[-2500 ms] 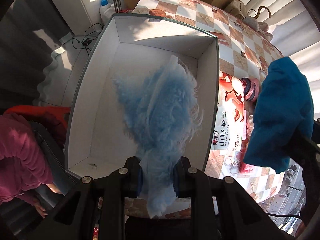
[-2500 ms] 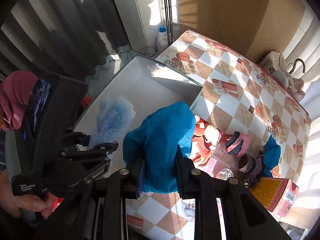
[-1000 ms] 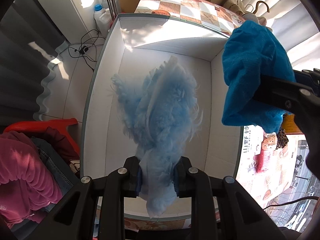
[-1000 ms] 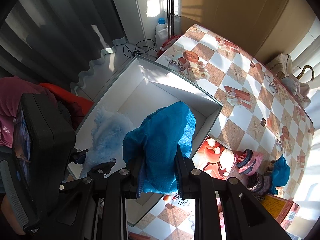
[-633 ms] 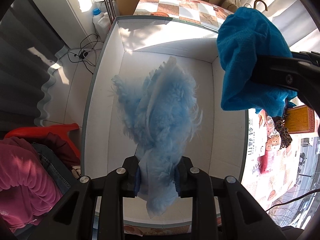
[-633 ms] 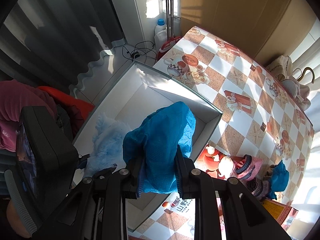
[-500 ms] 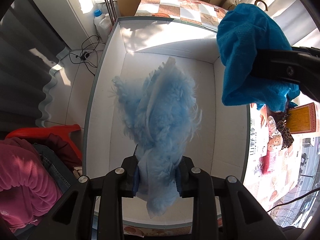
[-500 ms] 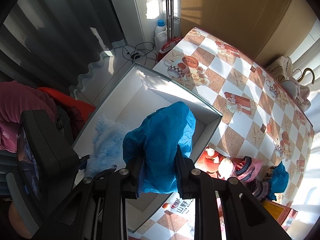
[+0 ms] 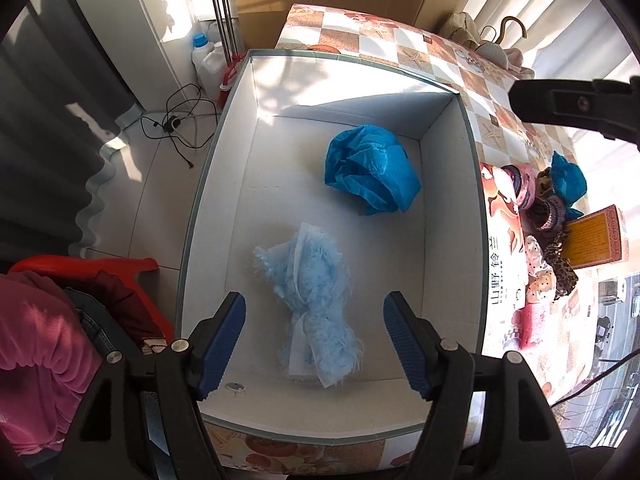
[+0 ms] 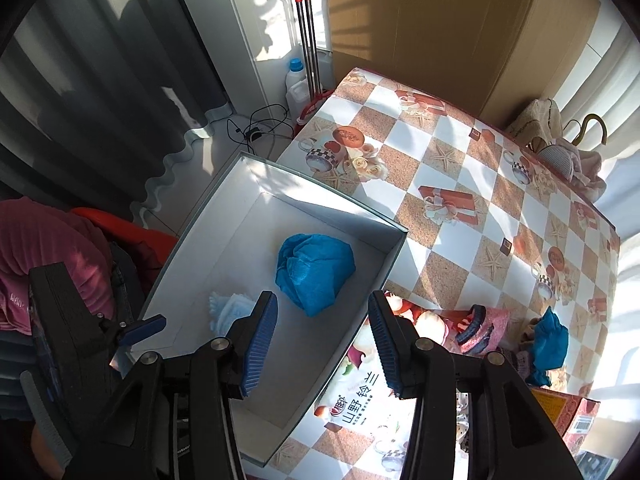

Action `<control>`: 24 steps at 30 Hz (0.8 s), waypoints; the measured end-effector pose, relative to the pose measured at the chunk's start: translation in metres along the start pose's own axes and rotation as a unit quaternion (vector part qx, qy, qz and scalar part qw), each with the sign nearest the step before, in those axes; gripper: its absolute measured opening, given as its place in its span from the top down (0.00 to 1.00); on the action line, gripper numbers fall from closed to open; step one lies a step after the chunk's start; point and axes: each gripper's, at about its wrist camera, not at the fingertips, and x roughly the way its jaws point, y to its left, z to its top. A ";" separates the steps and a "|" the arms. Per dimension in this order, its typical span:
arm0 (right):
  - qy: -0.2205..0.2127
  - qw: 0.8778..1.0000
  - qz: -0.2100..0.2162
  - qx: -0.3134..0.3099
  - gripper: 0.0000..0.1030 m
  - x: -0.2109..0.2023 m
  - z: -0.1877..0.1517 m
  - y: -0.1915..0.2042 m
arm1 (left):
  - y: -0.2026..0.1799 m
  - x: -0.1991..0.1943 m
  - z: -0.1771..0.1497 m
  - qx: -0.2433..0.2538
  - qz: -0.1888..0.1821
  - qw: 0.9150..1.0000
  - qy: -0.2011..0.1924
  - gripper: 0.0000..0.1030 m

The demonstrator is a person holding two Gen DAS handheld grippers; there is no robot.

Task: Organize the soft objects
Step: 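Open both tools to drop the fluffy item and blue bag into box, then move both tools back toward the scrunchies on the table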

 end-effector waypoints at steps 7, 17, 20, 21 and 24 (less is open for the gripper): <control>0.016 0.999 -0.009 0.041 0.52 -0.002 -0.036 -0.030 | 0.006 -0.004 -0.008 -0.016 -0.032 0.999 -0.010 0.25; 0.000 0.998 -0.023 0.055 0.52 -0.027 -0.092 -0.051 | 0.016 -0.014 -0.014 -0.040 -0.050 0.998 -0.017 0.25; 0.010 0.997 -0.029 0.071 0.52 -0.026 -0.119 -0.066 | 0.002 -0.016 -0.016 -0.014 -0.048 0.999 -0.012 0.25; 0.017 0.996 -0.031 0.080 0.52 -0.024 -0.130 -0.073 | -0.005 -0.017 -0.017 -0.003 -0.050 0.999 -0.011 0.25; 0.037 0.992 -0.037 0.111 0.52 -0.019 -0.164 -0.093 | -0.033 -0.023 -0.020 0.034 -0.060 0.998 -0.011 0.25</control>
